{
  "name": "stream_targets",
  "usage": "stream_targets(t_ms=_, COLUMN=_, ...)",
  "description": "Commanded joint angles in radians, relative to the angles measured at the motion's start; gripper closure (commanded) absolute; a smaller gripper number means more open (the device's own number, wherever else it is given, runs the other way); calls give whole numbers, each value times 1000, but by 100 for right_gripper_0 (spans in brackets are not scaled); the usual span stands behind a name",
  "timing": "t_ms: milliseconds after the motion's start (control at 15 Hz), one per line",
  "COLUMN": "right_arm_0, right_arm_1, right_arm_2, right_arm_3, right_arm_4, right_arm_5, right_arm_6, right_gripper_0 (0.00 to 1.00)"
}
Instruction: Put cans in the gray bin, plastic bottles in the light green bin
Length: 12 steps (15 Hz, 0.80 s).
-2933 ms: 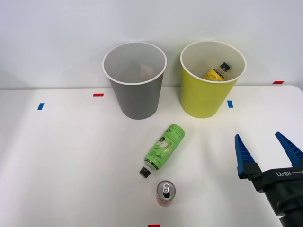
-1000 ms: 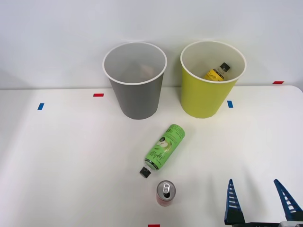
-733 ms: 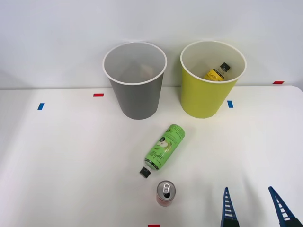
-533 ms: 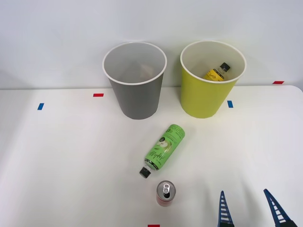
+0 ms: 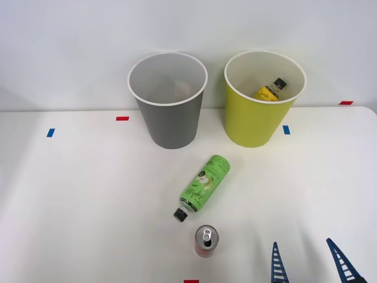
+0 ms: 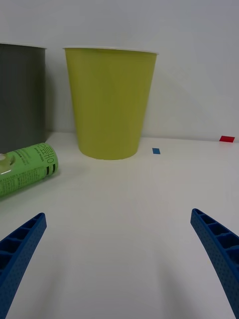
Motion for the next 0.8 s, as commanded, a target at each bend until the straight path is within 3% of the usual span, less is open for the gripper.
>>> stream_targets(t_ms=67, right_arm_0=8, right_arm_1=-3, right_arm_2=-1, right_arm_3=0, right_arm_4=-1, right_arm_5=1, right_arm_6=0, right_gripper_0=0)
stream_targets(t_ms=800, right_arm_0=16, right_arm_1=-3, right_arm_2=0, right_arm_3=0, right_arm_4=-2, right_arm_5=1, right_arm_6=-4, right_gripper_0=0)
